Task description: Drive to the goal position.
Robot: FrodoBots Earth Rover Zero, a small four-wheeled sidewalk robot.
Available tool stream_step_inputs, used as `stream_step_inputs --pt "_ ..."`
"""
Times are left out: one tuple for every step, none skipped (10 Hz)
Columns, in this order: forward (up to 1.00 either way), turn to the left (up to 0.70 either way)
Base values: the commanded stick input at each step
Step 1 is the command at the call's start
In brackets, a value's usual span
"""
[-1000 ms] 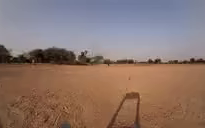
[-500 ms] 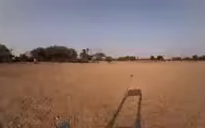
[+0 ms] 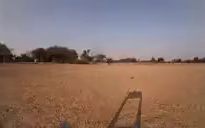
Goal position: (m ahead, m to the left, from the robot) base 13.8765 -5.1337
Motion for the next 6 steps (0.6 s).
stream_step_inputs --pt "0.70 0.00" --pt "0.70 0.00" --pt "0.70 0.00" --pt "0.70 0.00" --pt "0.70 0.00" --pt "0.70 0.00"
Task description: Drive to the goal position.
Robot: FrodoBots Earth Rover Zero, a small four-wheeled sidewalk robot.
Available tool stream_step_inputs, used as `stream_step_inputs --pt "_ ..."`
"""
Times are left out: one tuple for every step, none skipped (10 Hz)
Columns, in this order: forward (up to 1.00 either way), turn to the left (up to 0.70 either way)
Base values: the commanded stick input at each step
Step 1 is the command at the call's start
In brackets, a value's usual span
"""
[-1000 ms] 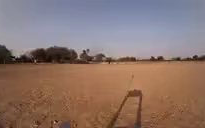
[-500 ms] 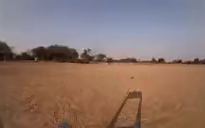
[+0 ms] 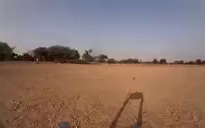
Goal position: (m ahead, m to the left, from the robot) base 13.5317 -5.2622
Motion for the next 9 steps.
stream_step_inputs --pt "0.70 -0.06" --pt "0.70 -0.31" --pt "0.70 -0.34" --pt "0.70 0.00" --pt "0.70 0.00" --pt "0.70 0.00" --pt "0.70 0.00" --pt "0.70 0.00" --pt "0.70 0.00"
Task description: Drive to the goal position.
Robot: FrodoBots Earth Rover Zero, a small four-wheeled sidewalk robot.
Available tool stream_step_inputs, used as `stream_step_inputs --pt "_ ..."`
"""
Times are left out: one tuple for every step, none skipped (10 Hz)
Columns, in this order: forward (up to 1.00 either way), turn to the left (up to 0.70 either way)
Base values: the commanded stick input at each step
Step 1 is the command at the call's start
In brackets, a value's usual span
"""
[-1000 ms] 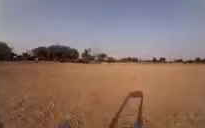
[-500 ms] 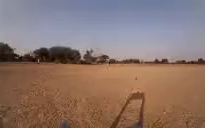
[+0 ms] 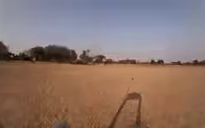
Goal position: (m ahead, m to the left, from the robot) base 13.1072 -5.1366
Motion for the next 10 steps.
stream_step_inputs --pt "0.70 0.00" --pt "0.70 0.00" --pt "0.70 0.00" --pt "0.70 0.00" --pt "0.70 0.00" --pt "0.70 0.00" --pt "0.70 0.00" --pt "0.70 0.00" --pt "0.70 0.00" --pt "0.70 0.00"
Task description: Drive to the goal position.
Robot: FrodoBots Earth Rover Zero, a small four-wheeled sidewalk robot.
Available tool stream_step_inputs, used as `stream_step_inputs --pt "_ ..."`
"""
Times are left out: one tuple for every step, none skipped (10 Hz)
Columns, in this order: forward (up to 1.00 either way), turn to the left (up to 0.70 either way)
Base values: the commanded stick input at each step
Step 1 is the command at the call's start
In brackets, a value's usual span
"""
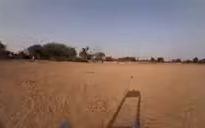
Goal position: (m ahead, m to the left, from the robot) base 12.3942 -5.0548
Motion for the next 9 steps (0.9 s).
stream_step_inputs --pt "0.70 0.00" --pt "0.70 0.00" --pt "0.70 0.00" --pt "0.70 0.00" --pt "0.70 0.00" --pt "0.70 0.00" --pt "0.70 0.00" --pt "0.70 0.00" --pt "0.70 0.00"
